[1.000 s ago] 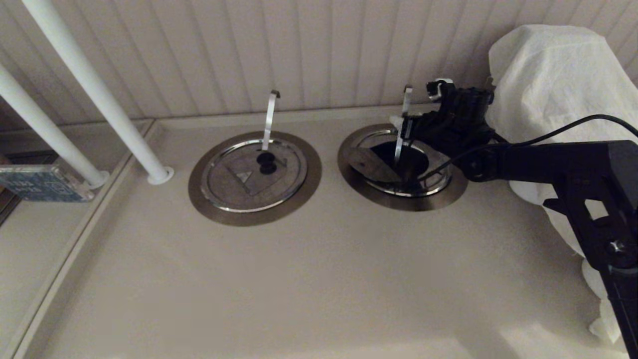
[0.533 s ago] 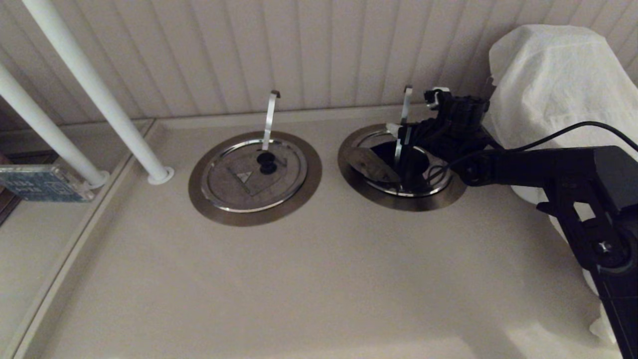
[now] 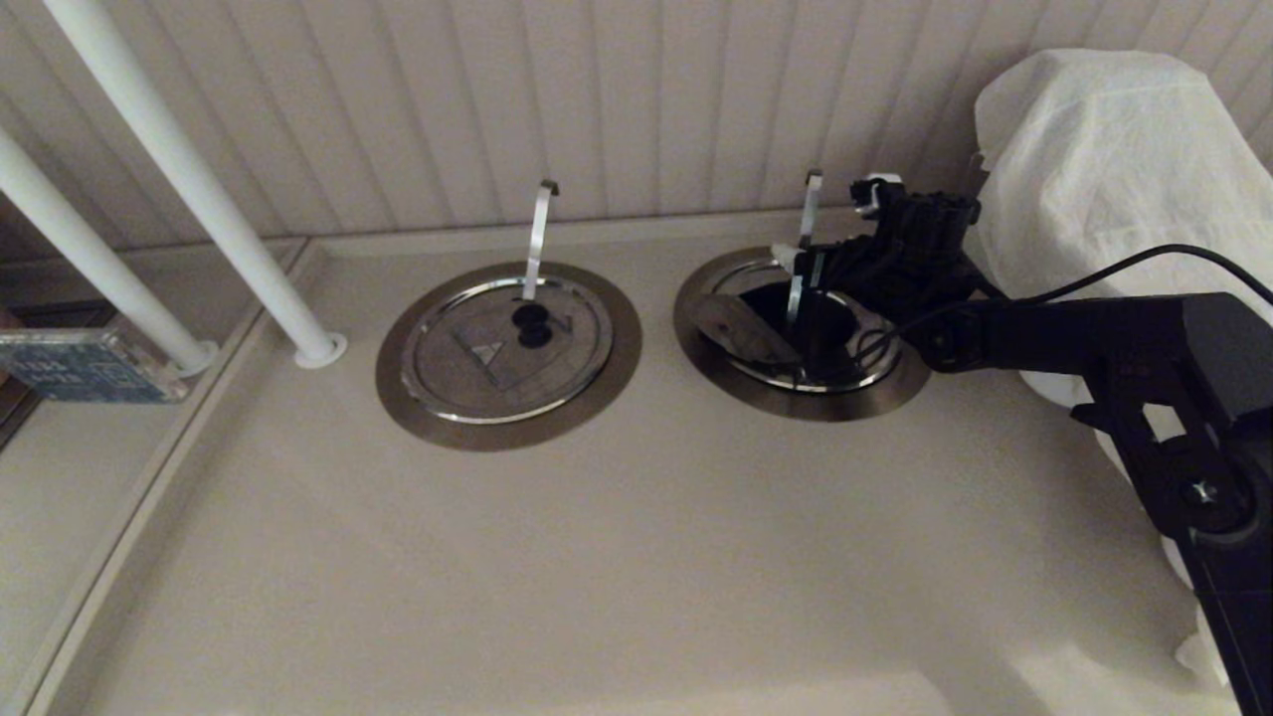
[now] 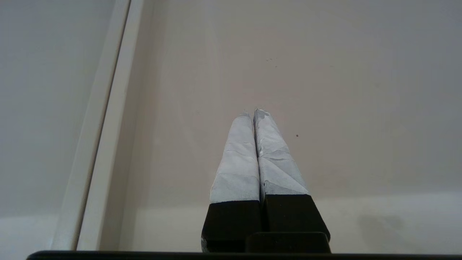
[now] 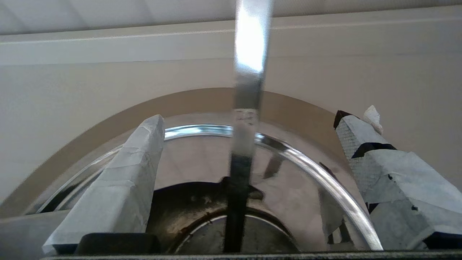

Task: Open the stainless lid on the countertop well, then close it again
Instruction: Stir with a spoon

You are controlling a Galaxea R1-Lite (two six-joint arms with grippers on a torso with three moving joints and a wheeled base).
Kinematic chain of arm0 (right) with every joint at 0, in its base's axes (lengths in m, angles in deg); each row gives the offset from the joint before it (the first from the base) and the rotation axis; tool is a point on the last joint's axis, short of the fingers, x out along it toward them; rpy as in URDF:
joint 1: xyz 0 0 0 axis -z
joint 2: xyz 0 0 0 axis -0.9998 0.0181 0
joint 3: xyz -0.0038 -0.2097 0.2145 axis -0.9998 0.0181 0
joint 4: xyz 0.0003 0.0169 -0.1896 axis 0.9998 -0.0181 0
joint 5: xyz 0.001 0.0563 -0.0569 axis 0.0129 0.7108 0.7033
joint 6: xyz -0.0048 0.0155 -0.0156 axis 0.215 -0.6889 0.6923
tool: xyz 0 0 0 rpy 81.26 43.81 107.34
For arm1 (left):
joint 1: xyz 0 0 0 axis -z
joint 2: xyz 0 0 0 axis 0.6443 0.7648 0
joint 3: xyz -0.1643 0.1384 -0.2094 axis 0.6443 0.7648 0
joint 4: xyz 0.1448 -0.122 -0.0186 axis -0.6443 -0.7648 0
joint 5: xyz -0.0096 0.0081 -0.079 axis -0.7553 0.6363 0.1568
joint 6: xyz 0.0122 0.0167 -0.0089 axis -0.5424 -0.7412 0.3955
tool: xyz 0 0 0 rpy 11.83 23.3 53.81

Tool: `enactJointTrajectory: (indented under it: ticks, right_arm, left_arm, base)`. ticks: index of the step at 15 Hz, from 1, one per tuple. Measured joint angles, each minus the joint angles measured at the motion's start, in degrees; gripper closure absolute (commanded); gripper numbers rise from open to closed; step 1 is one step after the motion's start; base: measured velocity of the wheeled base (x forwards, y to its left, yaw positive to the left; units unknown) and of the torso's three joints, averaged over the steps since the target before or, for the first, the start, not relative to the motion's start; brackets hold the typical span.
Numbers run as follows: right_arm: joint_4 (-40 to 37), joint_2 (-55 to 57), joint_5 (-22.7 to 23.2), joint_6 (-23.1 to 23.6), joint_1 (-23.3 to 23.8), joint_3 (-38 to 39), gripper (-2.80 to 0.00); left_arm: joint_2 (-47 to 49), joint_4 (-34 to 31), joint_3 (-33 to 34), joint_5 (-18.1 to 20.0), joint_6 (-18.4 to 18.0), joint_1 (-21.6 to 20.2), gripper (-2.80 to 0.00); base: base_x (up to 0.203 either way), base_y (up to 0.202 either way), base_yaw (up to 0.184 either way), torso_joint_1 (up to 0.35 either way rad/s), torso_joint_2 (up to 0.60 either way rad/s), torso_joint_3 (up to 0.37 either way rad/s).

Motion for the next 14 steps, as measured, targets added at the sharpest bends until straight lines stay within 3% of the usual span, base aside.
enactJointTrajectory:
  ticks: [14]
  right_arm:
    - [1.74,1.29,0.88,0.09,0.8,-0.02,-2.8]
  left_arm:
    - [0.0,0.0,0.02,-0.03,-0.02,0.0,0.0]
  base:
    - [0.0,0.0,0.0,0.0,0.0,0.0]
